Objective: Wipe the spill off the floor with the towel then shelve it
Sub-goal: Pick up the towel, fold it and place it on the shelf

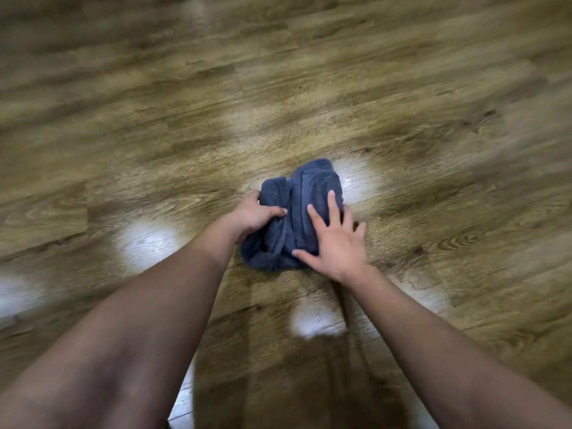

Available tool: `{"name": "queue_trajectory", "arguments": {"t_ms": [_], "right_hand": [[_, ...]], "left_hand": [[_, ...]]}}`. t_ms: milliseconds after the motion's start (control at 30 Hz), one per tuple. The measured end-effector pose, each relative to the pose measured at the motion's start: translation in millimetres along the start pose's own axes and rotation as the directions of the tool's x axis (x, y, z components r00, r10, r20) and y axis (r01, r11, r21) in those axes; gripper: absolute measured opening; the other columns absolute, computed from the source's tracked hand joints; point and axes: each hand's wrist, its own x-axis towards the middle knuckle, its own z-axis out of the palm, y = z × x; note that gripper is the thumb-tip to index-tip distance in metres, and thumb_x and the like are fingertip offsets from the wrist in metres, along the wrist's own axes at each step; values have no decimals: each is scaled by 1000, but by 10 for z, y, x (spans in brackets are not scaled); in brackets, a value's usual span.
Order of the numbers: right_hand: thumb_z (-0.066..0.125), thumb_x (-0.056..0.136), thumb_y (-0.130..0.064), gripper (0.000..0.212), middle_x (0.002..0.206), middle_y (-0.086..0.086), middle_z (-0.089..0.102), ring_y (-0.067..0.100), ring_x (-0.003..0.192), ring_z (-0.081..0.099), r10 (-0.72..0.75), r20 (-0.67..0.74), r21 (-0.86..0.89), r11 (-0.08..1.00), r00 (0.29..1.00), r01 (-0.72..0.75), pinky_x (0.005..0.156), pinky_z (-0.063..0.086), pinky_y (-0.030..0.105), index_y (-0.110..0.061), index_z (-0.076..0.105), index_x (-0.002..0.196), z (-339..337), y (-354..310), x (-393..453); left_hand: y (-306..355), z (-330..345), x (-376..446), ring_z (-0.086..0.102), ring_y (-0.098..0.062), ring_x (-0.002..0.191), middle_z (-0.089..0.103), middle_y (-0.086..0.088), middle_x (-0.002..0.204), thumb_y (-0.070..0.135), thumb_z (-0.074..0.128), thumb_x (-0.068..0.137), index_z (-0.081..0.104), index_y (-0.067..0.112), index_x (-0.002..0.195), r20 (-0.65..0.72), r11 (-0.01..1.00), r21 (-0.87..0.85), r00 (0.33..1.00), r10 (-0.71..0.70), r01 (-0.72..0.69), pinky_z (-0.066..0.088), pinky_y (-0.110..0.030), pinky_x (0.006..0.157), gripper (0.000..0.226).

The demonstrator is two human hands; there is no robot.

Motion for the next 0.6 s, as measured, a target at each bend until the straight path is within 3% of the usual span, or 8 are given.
{"name": "queue_trajectory", "arguments": {"t_ms": [100, 200, 300, 367, 433, 533, 600], "right_hand": [[42, 99, -58, 63, 168, 8, 0, 42, 137, 32, -3, -25, 10, 1000, 1000, 3, 105, 39, 57, -25, 32, 152, -57, -22, 4], [41, 104, -38, 38, 161, 7, 32, 40, 128, 46, 38, -93, 201, 979, 995, -19, 98, 48, 49, -13, 51, 131, -328, -19, 76], [51, 100, -27, 16, 114, 12, 61, 36, 102, 58, 147, -266, 517, 856, 953, 12, 85, 50, 43, -13, 54, 107, -722, -24, 72], [54, 98, -22, 7, 94, 7, 61, 29, 88, 57, 310, -284, 724, 690, 907, -8, 74, 42, 33, -15, 52, 97, -1174, -32, 12], [53, 100, -21, 7, 84, -2, 57, 23, 81, 53, 429, -270, 819, 573, 862, -28, 68, 32, 27, -18, 49, 95, -1750, -24, -77], [54, 100, -17, 5, 78, -11, 53, 20, 81, 53, 489, -305, 868, 495, 817, 28, 71, 34, 23, -15, 52, 96, -2691, -39, -261], [54, 100, -16, 4, 84, -4, 57, 20, 84, 54, 507, -332, 885, 459, 795, 77, 78, 42, 31, -12, 54, 98, -3294, -45, -350]], "left_hand": [[55, 13, -22, 68, -25, 103, 69, -5, 113, 14, 77, 85, 56, 21, 119, -34, 998, 27, 998, 51, -50, 55, -44, 98, 41], [353, -56, -155, 67, -25, 106, 68, -5, 117, 10, 73, 89, 56, 19, 128, -72, 994, 39, 992, 106, -103, 54, -42, 99, 43], [834, -141, -372, 67, -24, 107, 68, -5, 119, 8, 70, 92, 54, 18, 131, -61, 986, 30, 984, 166, -165, 53, -42, 99, 44], [1204, -261, -585, 66, -24, 108, 67, -7, 124, 5, 69, 92, 53, 17, 134, -71, 982, 18, 979, 191, -191, 53, -40, 99, 46], [1598, -438, -863, 66, -22, 106, 67, -8, 123, 4, 69, 92, 53, 14, 133, -96, 973, 17, 968, 230, -230, 53, -35, 96, 45], [2231, -740, -1411, 66, -18, 99, 67, -3, 117, 8, 72, 91, 54, 13, 129, -110, 965, 46, 959, 261, -258, 52, -31, 91, 42], [2666, -932, -1736, 66, -14, 92, 67, -2, 112, 11, 74, 88, 54, 14, 125, -124, 964, 56, 956, 266, -261, 53, -28, 82, 42]]}}
